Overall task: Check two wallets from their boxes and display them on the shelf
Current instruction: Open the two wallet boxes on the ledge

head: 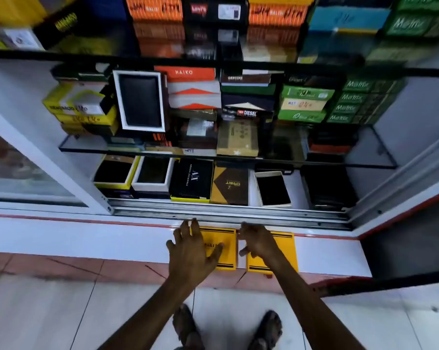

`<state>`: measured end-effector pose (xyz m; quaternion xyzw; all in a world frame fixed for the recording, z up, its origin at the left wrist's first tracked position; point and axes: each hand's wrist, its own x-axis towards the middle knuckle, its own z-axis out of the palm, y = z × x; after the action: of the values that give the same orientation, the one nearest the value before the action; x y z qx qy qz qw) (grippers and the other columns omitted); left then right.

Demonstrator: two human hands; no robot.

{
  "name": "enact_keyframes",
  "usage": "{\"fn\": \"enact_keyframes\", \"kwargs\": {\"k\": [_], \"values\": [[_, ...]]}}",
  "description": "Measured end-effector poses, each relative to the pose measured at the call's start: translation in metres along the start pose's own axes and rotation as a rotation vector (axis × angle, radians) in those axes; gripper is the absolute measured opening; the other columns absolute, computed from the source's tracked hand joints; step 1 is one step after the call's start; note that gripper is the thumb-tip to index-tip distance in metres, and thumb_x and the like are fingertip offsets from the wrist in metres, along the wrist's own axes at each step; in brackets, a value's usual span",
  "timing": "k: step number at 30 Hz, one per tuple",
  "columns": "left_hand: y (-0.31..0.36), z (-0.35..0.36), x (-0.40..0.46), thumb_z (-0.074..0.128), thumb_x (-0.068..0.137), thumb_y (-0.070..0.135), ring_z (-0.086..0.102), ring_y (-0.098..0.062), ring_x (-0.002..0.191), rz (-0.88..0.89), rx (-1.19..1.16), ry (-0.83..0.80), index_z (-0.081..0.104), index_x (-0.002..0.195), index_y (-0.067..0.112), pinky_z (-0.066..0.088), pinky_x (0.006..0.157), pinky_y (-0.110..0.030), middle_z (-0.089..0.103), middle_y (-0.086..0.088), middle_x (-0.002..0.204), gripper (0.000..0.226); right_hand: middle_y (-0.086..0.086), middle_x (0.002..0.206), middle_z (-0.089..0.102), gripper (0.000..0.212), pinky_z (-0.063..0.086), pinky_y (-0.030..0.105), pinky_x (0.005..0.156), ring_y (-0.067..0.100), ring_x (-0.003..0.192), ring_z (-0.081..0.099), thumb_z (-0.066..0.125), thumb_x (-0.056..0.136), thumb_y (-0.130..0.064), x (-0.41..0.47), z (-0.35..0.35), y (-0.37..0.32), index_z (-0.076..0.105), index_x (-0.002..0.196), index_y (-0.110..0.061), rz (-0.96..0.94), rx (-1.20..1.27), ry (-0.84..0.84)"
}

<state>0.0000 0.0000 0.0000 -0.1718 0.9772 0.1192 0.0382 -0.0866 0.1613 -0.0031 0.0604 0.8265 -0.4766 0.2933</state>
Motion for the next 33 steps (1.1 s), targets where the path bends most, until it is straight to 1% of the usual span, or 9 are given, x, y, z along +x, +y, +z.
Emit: {"fn": "enact_keyframes", "kwargs": {"k": [4, 8, 11, 18, 21, 24, 26, 28, 33], "values": [[0.017, 0.017, 0.005, 0.029, 0.063, 0.093, 0.046, -0.037, 0.125, -0.108, -0.025, -0.069, 0.032, 0.144, 0.006, 0.045, 0.094, -0.054, 0.046, -0.016, 0.140, 0.118, 0.024, 0.089, 0.077, 0.061, 0.039, 0.023, 0.042, 0.038, 0.071, 0.075, 0.034, 0.101, -0.046, 0.016, 0.009, 0.006, 0.068, 0.089, 0.003, 0.106, -0.025, -0.035], [0.026, 0.022, 0.007, 0.016, 0.036, 0.105, 0.046, -0.038, 0.116, -0.163, -0.100, -0.034, 0.036, 0.137, 0.006, 0.044, 0.089, -0.054, 0.046, -0.016, 0.130, 0.143, 0.019, 0.087, 0.074, 0.045, 0.034, 0.019, 0.038, 0.029, 0.054, 0.066, 0.035, 0.102, -0.042, 0.022, 0.004, 0.006, 0.065, 0.100, -0.008, 0.142, 0.101, -0.066], [0.031, 0.024, 0.006, 0.022, 0.034, 0.105, 0.046, -0.038, 0.113, -0.187, -0.087, -0.015, 0.038, 0.132, 0.006, 0.044, 0.085, -0.052, 0.046, -0.017, 0.126, 0.141, 0.011, 0.083, 0.071, 0.033, 0.032, 0.018, 0.037, 0.020, 0.045, 0.058, 0.034, 0.104, -0.031, 0.020, -0.002, 0.002, 0.059, 0.092, -0.015, 0.167, 0.188, -0.121], [0.029, 0.024, 0.009, 0.047, 0.032, 0.095, 0.043, -0.040, 0.121, -0.234, -0.170, -0.105, 0.037, 0.135, 0.011, 0.044, 0.093, -0.052, 0.044, -0.018, 0.134, 0.134, 0.016, 0.098, 0.068, 0.064, 0.028, 0.026, 0.053, 0.020, 0.054, 0.051, 0.018, 0.104, -0.045, 0.014, -0.011, -0.007, 0.065, 0.108, -0.003, 0.295, 0.262, -0.245], [0.021, 0.015, 0.011, 0.058, 0.034, 0.084, 0.046, -0.036, 0.124, -0.259, -0.369, -0.120, 0.046, 0.129, 0.015, 0.047, 0.096, -0.051, 0.050, -0.012, 0.132, 0.118, 0.015, 0.096, 0.069, 0.054, 0.029, 0.025, 0.052, 0.019, 0.053, 0.053, 0.021, 0.104, -0.040, 0.010, -0.013, -0.005, 0.064, 0.098, -0.008, 0.251, 0.283, -0.251], [0.001, -0.005, 0.015, 0.071, 0.043, 0.062, 0.063, -0.026, 0.104, -0.313, -0.772, -0.134, 0.061, 0.106, 0.020, 0.052, 0.085, -0.038, 0.068, -0.002, 0.106, 0.076, 0.010, 0.089, 0.070, 0.028, 0.043, 0.025, 0.052, 0.017, 0.051, 0.062, 0.041, 0.098, -0.026, 0.012, -0.005, -0.004, 0.064, 0.090, -0.011, 0.156, 0.073, -0.172], [-0.017, -0.018, 0.014, 0.068, 0.046, 0.056, 0.066, -0.028, 0.098, -0.392, -1.028, -0.183, 0.064, 0.104, 0.018, 0.055, 0.081, -0.041, 0.070, -0.006, 0.103, 0.070, 0.017, 0.095, 0.072, 0.020, 0.059, 0.034, 0.068, 0.025, 0.070, 0.069, 0.053, 0.091, -0.018, 0.016, 0.004, -0.003, 0.067, 0.088, -0.005, 0.058, -0.247, -0.088], [-0.034, -0.023, 0.011, 0.065, 0.055, 0.050, 0.066, -0.034, 0.099, -0.470, -1.209, -0.181, 0.066, 0.103, 0.017, 0.055, 0.076, -0.043, 0.070, -0.013, 0.102, 0.058, 0.020, 0.108, 0.071, 0.026, 0.056, 0.035, 0.088, 0.032, 0.100, 0.069, 0.060, 0.087, -0.019, 0.021, 0.013, 0.001, 0.070, 0.099, 0.002, -0.034, -0.521, 0.014], [-0.074, -0.032, 0.002, 0.057, 0.085, 0.034, 0.062, -0.035, 0.100, -0.604, -1.284, -0.030, 0.064, 0.104, 0.009, 0.055, 0.061, -0.034, 0.067, -0.019, 0.107, 0.032, 0.015, 0.116, 0.067, 0.032, 0.048, 0.030, 0.090, 0.030, 0.113, 0.061, 0.067, 0.083, -0.022, 0.016, 0.024, 0.002, 0.065, 0.107, 0.000, -0.105, -0.579, 0.170]]}}
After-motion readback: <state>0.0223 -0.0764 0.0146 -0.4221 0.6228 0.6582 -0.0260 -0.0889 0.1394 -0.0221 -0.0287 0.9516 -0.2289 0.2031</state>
